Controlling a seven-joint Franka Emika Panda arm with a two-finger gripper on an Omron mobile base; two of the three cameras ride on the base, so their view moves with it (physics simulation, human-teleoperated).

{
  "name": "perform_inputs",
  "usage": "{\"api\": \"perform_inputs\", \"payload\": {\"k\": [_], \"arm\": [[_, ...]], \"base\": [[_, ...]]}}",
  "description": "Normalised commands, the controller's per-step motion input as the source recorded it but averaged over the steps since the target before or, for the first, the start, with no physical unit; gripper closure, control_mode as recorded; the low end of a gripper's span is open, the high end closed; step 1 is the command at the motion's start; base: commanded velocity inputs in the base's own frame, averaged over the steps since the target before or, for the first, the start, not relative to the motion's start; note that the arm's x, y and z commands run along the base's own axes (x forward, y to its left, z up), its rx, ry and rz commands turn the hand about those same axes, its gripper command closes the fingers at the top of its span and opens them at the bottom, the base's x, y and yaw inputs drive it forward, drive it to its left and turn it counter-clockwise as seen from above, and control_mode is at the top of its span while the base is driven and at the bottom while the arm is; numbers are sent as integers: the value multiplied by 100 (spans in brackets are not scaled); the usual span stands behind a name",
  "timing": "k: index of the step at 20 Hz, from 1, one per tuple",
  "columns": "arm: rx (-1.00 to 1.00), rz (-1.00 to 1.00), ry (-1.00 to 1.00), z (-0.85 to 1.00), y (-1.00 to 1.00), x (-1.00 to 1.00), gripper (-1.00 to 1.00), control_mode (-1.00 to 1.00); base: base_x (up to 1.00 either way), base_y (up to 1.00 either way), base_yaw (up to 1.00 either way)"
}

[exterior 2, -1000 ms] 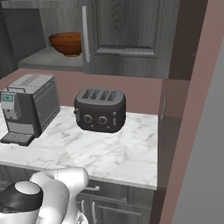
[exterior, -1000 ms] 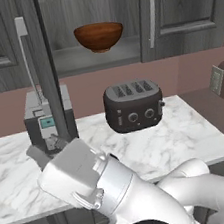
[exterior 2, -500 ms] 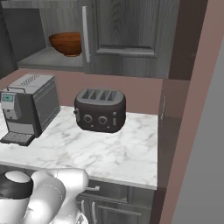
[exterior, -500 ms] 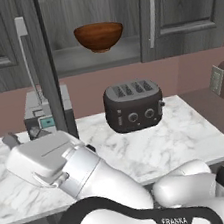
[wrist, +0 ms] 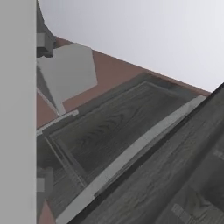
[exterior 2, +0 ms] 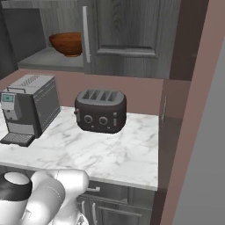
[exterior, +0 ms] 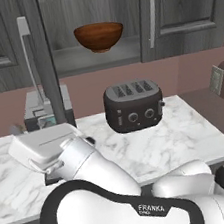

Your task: Open the cabinet. Pick the bowls from the counter and place them in the cabinet. Then close the cabinet.

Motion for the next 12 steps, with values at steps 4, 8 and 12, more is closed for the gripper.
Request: {"api": "perform_inputs", "payload": {"k": [4,8,12], "arm": [[-4,-37,9,0,0,36,-100,-100],[-5,-38,12,0,0,38,-100,-100],[0,-41,14,0,-41,35,-100,-100]], "base": [[0,0,0],[0,0,0],[0,0,0]]}}
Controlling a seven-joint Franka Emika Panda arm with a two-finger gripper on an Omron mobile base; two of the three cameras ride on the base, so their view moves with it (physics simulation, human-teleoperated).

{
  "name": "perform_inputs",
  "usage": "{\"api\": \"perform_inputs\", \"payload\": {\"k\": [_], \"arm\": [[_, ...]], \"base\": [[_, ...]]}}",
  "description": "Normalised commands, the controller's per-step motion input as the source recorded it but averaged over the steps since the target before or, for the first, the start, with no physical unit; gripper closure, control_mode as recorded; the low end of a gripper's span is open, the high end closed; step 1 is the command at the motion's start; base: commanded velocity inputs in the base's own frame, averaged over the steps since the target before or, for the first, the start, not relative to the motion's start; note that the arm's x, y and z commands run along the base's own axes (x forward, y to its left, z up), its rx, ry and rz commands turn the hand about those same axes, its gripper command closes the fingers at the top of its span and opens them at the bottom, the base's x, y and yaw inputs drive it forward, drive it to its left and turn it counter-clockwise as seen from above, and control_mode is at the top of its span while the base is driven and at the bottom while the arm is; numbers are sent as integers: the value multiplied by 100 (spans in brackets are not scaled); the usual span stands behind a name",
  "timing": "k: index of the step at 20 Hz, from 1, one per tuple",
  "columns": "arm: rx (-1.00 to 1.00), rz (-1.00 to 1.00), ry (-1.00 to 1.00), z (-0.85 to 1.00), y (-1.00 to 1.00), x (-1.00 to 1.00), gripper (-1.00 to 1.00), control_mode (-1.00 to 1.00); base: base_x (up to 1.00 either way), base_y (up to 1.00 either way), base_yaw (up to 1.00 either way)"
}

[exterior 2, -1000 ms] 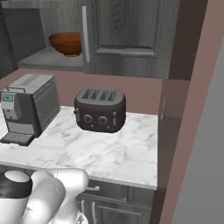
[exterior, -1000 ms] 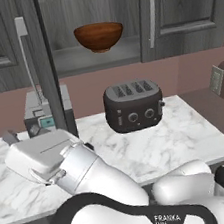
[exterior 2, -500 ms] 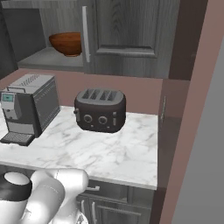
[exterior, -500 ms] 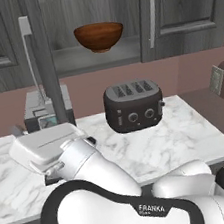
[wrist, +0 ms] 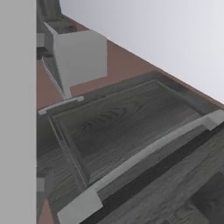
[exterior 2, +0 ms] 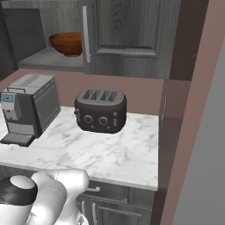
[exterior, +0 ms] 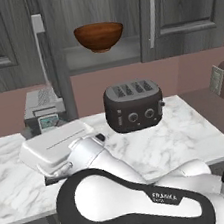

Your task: Open the cabinet. Pick the bowls from the counter and place them in the cabinet. Then close the cabinet.

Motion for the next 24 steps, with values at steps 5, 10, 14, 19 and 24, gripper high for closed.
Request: {"api": "perform_inputs", "payload": {"k": [5,10,14,19,24], "arm": [[0,-41,27,1,-55,72,-100,-100],[0,-37,39,7,-48,87,-100,-100],[0,-36,38,9,-31,97,-100,-100],[0,-36,35,13,-6,100,-100,-100],[0,-38,28,6,0,100,-100,-100]], "base": [[0,0,0],[0,0,0],[0,0,0],[0,0,0],[0,0,0]]}}
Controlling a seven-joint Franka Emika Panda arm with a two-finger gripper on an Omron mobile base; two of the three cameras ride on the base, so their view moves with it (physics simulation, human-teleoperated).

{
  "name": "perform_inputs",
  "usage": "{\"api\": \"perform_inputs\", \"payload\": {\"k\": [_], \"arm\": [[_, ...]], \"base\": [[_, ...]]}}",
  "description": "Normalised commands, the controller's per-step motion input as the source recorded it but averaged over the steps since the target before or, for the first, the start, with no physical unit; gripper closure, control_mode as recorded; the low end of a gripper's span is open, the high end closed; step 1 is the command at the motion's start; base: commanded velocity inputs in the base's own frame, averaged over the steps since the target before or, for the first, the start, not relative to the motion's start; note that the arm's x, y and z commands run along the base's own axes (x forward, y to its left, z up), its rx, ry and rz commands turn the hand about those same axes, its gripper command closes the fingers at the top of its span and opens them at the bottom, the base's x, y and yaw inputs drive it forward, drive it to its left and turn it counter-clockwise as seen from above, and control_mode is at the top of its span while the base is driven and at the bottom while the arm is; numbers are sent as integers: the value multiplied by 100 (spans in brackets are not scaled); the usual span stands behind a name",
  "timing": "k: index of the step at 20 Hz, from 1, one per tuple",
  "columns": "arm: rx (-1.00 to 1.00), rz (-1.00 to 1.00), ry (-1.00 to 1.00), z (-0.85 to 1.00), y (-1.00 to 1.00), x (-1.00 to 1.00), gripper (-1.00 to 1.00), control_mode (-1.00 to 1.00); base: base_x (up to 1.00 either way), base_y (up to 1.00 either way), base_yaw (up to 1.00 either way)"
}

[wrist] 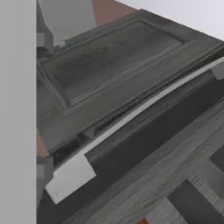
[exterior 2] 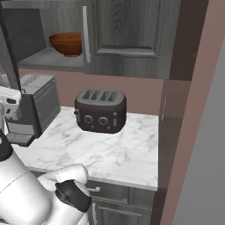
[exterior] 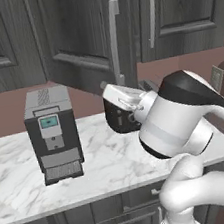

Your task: Open the cabinet. Pick the bowls from the counter and place them in the cabinet. Then close the cabinet.

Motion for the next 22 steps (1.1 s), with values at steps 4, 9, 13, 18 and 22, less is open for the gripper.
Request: {"api": "perform_inputs", "payload": {"k": [4,9,13,18,22], "arm": [[-4,-39,12,0,0,100,-100,-100],[-10,-40,0,0,10,100,-100,-100],[-13,-44,0,0,22,100,-100,-100],[-12,-45,7,0,10,100,-100,-100],[-11,-44,14,0,5,100,-100,-100]], "base": [[0,0,0],[0,0,0],[0,0,0],[0,0,0],[0,0,0]]}}
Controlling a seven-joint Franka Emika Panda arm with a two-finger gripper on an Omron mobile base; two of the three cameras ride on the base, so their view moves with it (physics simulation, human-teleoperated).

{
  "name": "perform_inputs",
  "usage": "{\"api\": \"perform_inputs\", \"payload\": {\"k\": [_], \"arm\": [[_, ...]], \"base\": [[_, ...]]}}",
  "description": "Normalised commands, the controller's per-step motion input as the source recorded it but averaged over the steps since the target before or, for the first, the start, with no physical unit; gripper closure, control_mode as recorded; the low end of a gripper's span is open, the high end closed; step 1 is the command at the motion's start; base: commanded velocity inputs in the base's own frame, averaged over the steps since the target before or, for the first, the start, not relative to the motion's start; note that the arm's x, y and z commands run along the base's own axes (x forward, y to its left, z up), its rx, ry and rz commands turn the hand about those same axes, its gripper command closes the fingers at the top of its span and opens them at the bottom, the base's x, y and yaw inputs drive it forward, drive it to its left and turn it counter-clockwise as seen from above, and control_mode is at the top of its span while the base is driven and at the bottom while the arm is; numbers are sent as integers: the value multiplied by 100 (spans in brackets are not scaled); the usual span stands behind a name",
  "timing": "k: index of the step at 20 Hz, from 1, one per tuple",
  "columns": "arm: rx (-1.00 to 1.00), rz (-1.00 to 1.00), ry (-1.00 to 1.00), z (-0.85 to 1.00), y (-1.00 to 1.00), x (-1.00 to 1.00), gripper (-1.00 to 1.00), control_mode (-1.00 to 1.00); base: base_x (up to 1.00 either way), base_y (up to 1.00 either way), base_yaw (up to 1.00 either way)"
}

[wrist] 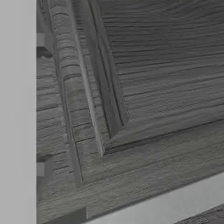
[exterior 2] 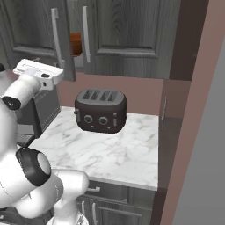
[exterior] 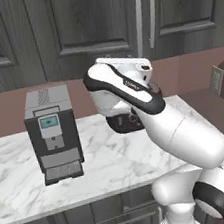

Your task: Open the cabinet. Pick the bowls from the counter and place them in the cabinet. Then close the cabinet.

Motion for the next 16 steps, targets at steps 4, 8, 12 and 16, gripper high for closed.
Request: {"api": "perform_inputs", "payload": {"k": [4,8,12,16], "arm": [[-10,-41,20,0,0,100,-100,-100],[-7,-38,26,0,0,100,-100,-100],[-4,-36,31,4,0,100,-100,-100],[-1,-30,42,15,0,100,-100,-100]], "base": [[0,0,0],[0,0,0],[0,0,0],[0,0,0]]}}
